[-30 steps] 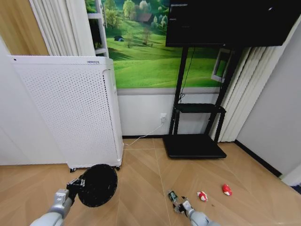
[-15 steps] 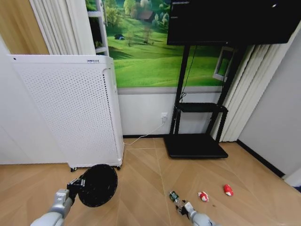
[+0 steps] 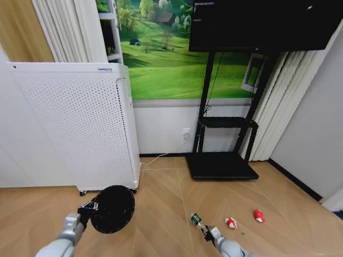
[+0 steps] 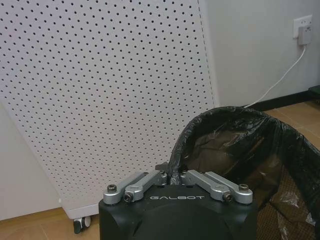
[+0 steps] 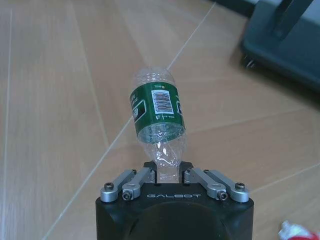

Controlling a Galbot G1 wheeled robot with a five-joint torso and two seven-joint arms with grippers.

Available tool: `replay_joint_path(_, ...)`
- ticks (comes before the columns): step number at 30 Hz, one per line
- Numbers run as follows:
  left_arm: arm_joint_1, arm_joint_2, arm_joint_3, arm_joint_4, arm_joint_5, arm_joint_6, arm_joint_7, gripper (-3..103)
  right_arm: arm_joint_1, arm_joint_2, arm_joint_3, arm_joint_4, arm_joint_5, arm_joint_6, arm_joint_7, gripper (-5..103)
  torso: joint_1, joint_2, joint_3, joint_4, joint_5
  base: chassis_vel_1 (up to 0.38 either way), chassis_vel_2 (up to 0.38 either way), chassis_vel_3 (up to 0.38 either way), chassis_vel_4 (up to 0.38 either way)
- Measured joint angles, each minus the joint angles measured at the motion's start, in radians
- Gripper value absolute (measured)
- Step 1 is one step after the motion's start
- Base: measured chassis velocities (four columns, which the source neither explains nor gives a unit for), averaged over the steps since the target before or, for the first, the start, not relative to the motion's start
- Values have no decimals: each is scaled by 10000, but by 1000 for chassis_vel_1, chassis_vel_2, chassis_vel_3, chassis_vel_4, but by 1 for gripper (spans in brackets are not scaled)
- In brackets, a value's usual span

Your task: Pick up the trash bin and place the garbage on the floor into it.

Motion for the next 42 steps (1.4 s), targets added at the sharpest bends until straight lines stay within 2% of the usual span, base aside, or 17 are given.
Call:
replay_joint_path(3,-254,27,131,56,-35,9,-21,4,-198,-418,584,771,229,-50,4,21,0,1,0,2,1,0,0,0,0)
replay_joint_path(5,-630,35,404,139,-62,28,-56,4,-558,-899,1414,1721,361,-60,-14,21,0,1,0,-1,-2,0,0,0,0)
replay_joint_path(6,-630,35,404,139,-62,28,-56,4,-558,-899,1414,1721,361,-60,-14,21,0,1,0,-1,-2,0,0,0,0)
replay_joint_path(11,-1526,46,1220,382,-199,118,-166,4,-1542,-1636,3078,3538,399,53,-294,21,0,2,0,-4,-5,0,0,0,0)
replay_joint_path(15,-2062,14,1671,593,-225,157,-225,4,-2016,-1835,3773,4224,403,208,-438,21,0,2,0,-1,4,0,0,0,0)
replay_joint_path(18,-2831,-206,2366,1003,-215,173,-300,4,-2503,-1914,4485,4975,486,421,-669,20,0,2,0,-4,3,0,0,0,0)
replay_joint_path(26,-3508,-798,3262,1654,102,122,-366,4,-2401,-1911,4196,5720,524,848,-1091,20,0,2,0,2,-1,0,0,0,0)
replay_joint_path(32,-4062,-1280,3983,2275,304,77,-447,4,-2094,-1758,3690,6131,576,1563,-1792,20,0,2,0,-2,-1,0,0,0,0)
replay_joint_path(42,-4640,-1831,5005,2711,285,172,-610,4,-1218,-965,2514,5788,264,1972,-2151,20,0,2,0,-2,-1,0,0,0,0)
